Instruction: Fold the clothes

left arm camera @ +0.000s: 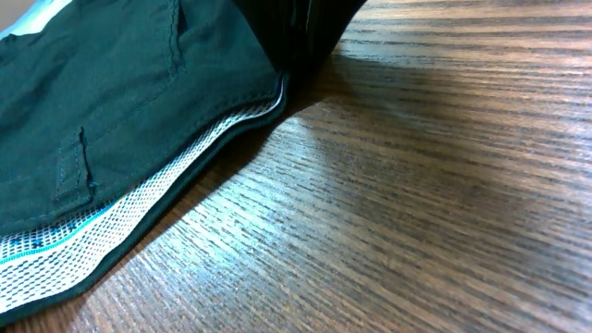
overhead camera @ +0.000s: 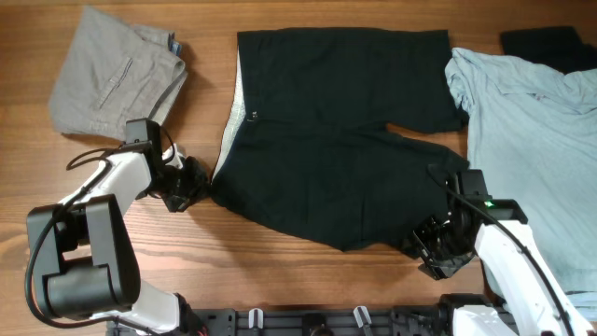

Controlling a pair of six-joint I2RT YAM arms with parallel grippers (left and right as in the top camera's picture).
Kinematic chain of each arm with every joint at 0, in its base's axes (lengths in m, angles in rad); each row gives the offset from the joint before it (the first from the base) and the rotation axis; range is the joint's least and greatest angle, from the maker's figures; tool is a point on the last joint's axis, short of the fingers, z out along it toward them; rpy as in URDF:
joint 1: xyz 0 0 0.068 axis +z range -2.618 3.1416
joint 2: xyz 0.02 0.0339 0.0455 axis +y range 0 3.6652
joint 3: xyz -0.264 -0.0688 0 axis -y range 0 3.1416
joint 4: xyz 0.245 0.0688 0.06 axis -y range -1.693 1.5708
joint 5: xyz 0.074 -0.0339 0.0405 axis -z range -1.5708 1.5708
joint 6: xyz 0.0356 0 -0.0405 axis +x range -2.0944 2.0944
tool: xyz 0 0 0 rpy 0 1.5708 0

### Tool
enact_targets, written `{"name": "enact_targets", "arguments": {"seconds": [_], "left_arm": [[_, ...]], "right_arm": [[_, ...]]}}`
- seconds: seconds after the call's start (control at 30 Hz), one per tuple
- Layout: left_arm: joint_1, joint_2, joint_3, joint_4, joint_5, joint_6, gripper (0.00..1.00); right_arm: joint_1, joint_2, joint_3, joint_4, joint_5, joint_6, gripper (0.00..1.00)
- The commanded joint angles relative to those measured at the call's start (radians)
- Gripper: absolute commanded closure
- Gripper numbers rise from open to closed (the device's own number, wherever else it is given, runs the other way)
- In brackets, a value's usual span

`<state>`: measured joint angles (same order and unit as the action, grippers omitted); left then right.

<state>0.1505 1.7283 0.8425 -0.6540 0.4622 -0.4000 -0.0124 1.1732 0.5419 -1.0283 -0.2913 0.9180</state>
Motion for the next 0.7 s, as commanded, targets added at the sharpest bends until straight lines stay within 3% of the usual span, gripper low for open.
{"name": "enact_targets", "arguments": {"seconds": [0.0, 0.3, 0.5, 0.6, 0.67], "left_arm": [[-0.002, 0.025, -0.013, 0.011, -0.035, -0.001, 0.94], [-0.002, 0.025, -0.013, 0.012, -0.036, -0.001, 0.92], [-0.002, 0.025, -0.013, 0.024, -0.036, -0.001, 0.89], [-0.002, 0.025, -0.013, 0.023, -0.036, -0.001, 0.89], [-0.002, 0.025, -0.013, 0.023, -0.036, -0.001, 0.88]], "right_arm": [[-0.002, -0.025, 0.018, -0.063, 0.08, 0.111, 0.46], [-0.002, 0.048, -0.045, -0.045, 0.135, 0.217, 0.46], [-0.002, 0.153, -0.055, 0.05, 0.135, 0.245, 0.34], [-0.002, 0.222, -0.06, 0.098, 0.139, 0.244, 0.36], [-0.002, 0.249, -0.06, 0.113, 0.143, 0.234, 0.56]]}}
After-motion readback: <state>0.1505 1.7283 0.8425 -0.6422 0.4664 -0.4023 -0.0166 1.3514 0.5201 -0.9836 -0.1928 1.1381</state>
